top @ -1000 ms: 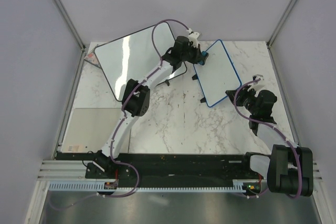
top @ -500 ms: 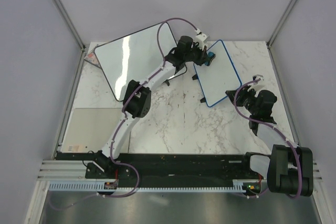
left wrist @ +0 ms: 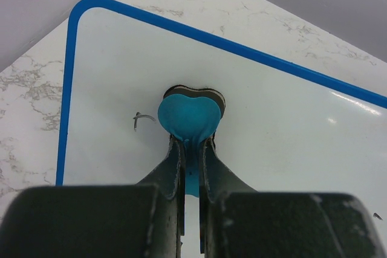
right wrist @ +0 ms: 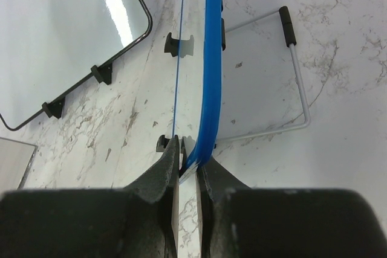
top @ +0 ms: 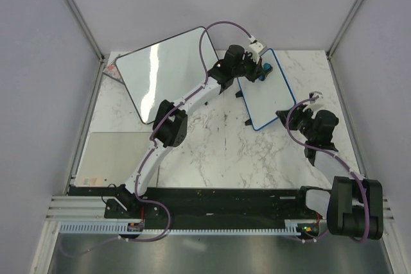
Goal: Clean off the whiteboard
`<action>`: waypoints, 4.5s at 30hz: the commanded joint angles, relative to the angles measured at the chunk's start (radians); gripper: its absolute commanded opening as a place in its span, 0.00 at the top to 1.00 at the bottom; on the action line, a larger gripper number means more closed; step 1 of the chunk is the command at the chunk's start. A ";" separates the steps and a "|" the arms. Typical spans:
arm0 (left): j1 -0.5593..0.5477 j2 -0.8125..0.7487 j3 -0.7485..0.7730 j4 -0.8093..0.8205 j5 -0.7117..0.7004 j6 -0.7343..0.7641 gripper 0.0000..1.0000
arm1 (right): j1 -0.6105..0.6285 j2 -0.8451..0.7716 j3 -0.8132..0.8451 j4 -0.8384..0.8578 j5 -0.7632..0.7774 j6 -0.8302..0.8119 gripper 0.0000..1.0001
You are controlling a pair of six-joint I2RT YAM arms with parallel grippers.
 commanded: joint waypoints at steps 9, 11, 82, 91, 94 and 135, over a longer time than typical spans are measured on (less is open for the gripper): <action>0.062 0.011 0.035 -0.121 -0.118 0.020 0.98 | 0.023 0.019 -0.018 -0.081 -0.039 -0.094 1.00; 0.082 0.016 0.028 -0.148 -0.095 -0.011 0.98 | 0.023 0.018 -0.018 -0.079 -0.039 -0.094 1.00; 0.036 0.011 -0.189 0.525 -0.021 -0.256 0.98 | 0.026 0.028 -0.022 -0.061 -0.059 -0.082 1.00; 0.036 -0.022 -0.265 0.534 -0.043 -0.278 0.98 | 0.026 0.021 -0.029 -0.058 -0.059 -0.080 1.00; 0.036 -0.018 -0.246 0.591 -0.081 -0.273 0.98 | 0.026 0.022 -0.029 -0.056 -0.061 -0.079 1.00; -0.021 -0.214 -0.452 0.180 0.316 -0.434 0.98 | 0.029 0.024 -0.030 -0.050 -0.064 -0.075 1.00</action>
